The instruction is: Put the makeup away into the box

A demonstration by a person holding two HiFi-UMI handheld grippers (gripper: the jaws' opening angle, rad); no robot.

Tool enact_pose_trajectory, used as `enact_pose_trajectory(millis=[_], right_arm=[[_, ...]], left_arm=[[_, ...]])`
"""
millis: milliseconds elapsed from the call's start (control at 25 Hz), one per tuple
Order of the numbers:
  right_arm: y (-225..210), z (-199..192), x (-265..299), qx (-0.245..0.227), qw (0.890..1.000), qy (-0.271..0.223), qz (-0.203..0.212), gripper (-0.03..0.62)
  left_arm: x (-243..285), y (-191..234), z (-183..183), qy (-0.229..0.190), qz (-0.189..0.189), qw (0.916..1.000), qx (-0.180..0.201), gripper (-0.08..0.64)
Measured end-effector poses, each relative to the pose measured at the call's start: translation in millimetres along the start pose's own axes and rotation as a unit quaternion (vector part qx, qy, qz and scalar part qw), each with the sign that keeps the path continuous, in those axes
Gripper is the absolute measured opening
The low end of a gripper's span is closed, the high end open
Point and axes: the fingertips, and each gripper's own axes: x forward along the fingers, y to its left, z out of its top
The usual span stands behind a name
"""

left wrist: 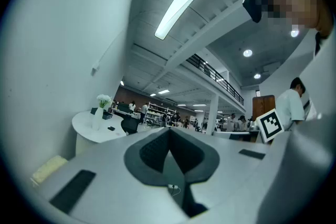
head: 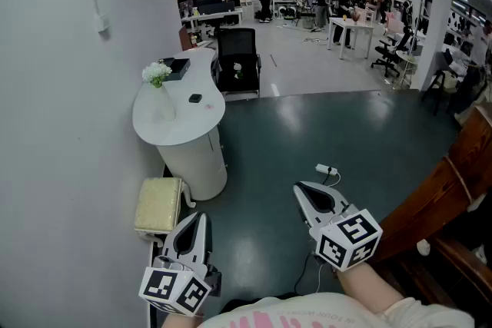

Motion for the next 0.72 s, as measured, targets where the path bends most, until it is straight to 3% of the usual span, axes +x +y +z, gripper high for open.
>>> enact_pose_trajectory(millis=[160, 720], right_arm=[[-11, 1, -1, -0.001, 1.000, -0.005, 0.000, -0.003], [-25, -16, 16, 0.047, 0.998, -0.014, 0.029, -0.002]], left_arm=[[7, -11, 4, -0.015, -0.006, 0.9998, -0.006, 0.002], [29, -4, -22, 0.022, 0.008, 0.9997, -0.007, 0.003]])
